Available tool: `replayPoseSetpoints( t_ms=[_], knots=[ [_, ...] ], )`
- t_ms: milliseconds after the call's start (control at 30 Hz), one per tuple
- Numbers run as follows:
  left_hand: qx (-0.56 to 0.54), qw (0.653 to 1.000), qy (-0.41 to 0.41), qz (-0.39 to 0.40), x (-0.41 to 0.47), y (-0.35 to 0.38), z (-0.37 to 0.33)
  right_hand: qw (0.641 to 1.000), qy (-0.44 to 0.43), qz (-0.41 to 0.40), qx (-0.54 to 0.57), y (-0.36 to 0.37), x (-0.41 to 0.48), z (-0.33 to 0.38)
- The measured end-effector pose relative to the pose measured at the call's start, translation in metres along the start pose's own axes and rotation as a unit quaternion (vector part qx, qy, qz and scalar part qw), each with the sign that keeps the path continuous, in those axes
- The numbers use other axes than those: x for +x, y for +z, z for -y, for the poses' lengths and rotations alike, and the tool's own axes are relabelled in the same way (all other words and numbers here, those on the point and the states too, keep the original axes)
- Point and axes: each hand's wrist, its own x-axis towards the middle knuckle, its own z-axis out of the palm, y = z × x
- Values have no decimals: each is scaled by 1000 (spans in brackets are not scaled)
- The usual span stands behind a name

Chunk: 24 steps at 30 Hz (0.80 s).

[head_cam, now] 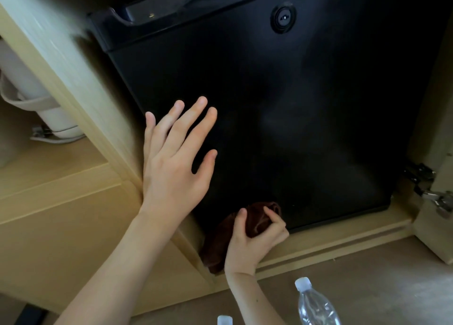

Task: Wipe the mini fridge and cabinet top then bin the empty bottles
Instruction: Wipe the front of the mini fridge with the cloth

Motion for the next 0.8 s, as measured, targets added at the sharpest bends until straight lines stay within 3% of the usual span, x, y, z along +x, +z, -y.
replayPoseSetpoints(
  t_ms=[67, 200, 467, 667, 800],
  knots=[
    [3, 1000, 0, 5, -1, -1, -1, 1000, -13, 2, 15, 2, -2, 16],
    [1, 1000, 4, 9, 0, -2, -1, 986, -154, 43, 43, 21, 2, 59],
    [1, 1000, 8, -2, 1, -2, -1, 981, -194, 8, 27, 39, 38, 78],
    [2, 1000, 8, -10, 0, -1, -1, 994, -44, -97, 35, -6, 55, 28],
    [7, 1000, 1, -9, 2, -2, -3, 976, 124, -176, 44, -28, 58, 8]
  ],
)
